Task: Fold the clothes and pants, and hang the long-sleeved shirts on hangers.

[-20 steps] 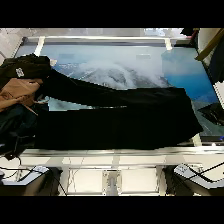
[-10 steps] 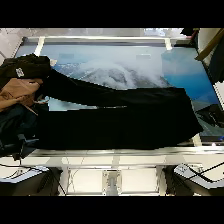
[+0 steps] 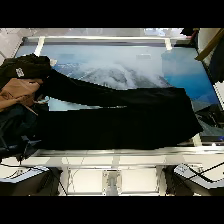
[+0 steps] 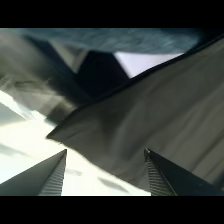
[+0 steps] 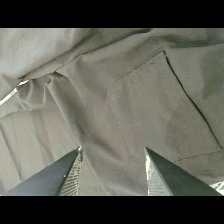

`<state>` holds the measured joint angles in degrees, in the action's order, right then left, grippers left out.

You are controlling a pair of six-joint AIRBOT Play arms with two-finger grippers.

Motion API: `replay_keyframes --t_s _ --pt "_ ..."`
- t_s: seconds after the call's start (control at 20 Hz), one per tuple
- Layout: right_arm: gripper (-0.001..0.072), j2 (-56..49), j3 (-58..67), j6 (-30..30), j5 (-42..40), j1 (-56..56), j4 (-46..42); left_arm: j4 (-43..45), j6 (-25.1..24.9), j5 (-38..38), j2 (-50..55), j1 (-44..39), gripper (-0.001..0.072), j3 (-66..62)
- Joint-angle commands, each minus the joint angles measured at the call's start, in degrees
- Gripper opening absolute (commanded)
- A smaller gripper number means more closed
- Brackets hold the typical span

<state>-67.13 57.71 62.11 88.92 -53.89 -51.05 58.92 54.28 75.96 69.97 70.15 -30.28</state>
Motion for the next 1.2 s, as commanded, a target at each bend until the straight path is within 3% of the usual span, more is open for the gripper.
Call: replay_keyframes --t_s 0.0,0.15,0.2,0.25,0.5,0.7,0.85,1.15 --pt "0.0446 0.02 0.04 0.15 0.09 0.07 0.24 -2.60 -1.18 -4.13 0.04 -0.04 0.0532 1.57" --pt "0.0445 0.02 0.04 0.15 -0.02 0.07 0.24 -4.13 -1.18 -4.17 0.04 -0.07 0.0392 1.57" --pt "0.0445 0.02 0.04 0.15 -0.02 0.07 0.24 -4.11 -1.18 -3.98 0.04 -0.07 0.0240 1.57" --pt "0.0445 0.02 0.04 0.15 -0.02 0.07 0.24 -4.11 -1.22 -3.96 0.04 -0.07 0.0004 1.57" --pt "0.0445 0.11 0.66 -0.79 -0.24 -0.07 0.35 -4.28 -1.16 -4.17 -0.02 -0.20 0.0009 1.57" --pt "0.0444 2.14 3.98 -3.65 -2.03 -2.36 -2.12 -12.94 -1.22 -4.13 -2.84 -0.20 0.0008 1.55" --pt "0.0444 3.89 2.54 -5.73 -2.86 -11.65 -5.14 -13.18 -1.16 -4.15 -7.67 -0.20 0.0008 1.55" --pt "0.0446 2.40 -6.25 -10.71 -4.74 -33.73 1.33 -14.84 -1.16 -4.20 -13.81 -0.24 0.0008 1.57"
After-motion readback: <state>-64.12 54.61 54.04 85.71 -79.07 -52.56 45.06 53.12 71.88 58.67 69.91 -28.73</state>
